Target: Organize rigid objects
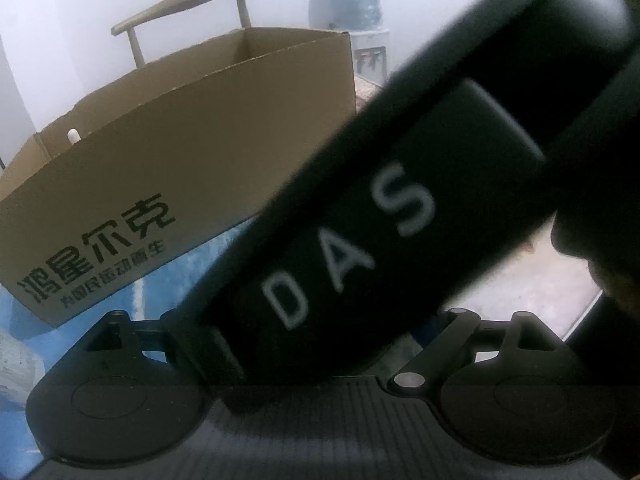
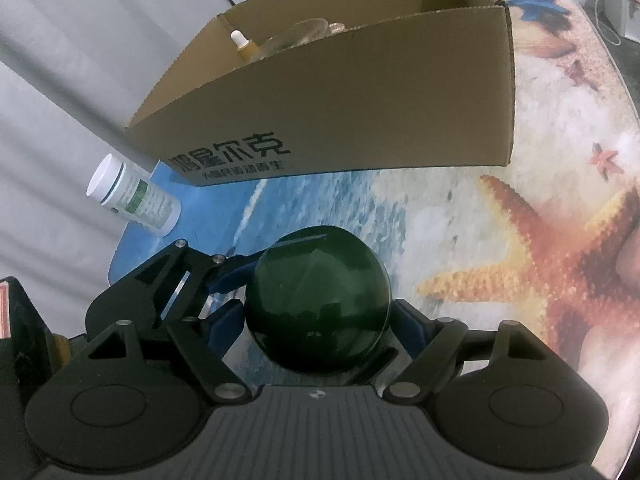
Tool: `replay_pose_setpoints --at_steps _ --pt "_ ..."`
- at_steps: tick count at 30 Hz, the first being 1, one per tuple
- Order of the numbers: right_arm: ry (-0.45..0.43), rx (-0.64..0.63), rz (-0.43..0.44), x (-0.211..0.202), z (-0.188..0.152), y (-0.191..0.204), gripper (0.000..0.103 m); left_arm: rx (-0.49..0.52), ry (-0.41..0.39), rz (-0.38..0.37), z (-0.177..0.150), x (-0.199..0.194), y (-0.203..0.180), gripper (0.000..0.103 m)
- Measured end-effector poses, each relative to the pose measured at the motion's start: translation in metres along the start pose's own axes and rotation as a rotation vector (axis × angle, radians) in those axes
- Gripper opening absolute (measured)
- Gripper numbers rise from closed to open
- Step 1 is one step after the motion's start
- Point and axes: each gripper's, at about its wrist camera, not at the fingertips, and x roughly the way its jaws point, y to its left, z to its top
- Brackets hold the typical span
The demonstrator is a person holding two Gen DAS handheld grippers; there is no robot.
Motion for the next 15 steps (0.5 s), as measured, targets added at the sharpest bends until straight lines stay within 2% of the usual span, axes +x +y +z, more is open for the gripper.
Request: replay_pose_setpoints --at_steps 7,15 --pt "-0.006 -0.005 -0.009 0.002 -0.001 0.002 0.085 -0.021 -0.005 -0.068 -0.010 -0.010 -0.011 0.095" --pt "-0.010 -0.016 -0.015 0.003 0.001 0.003 0.085 -0.062 -0.003 -0.126 -0.023 -0.019 -0.016 0.096"
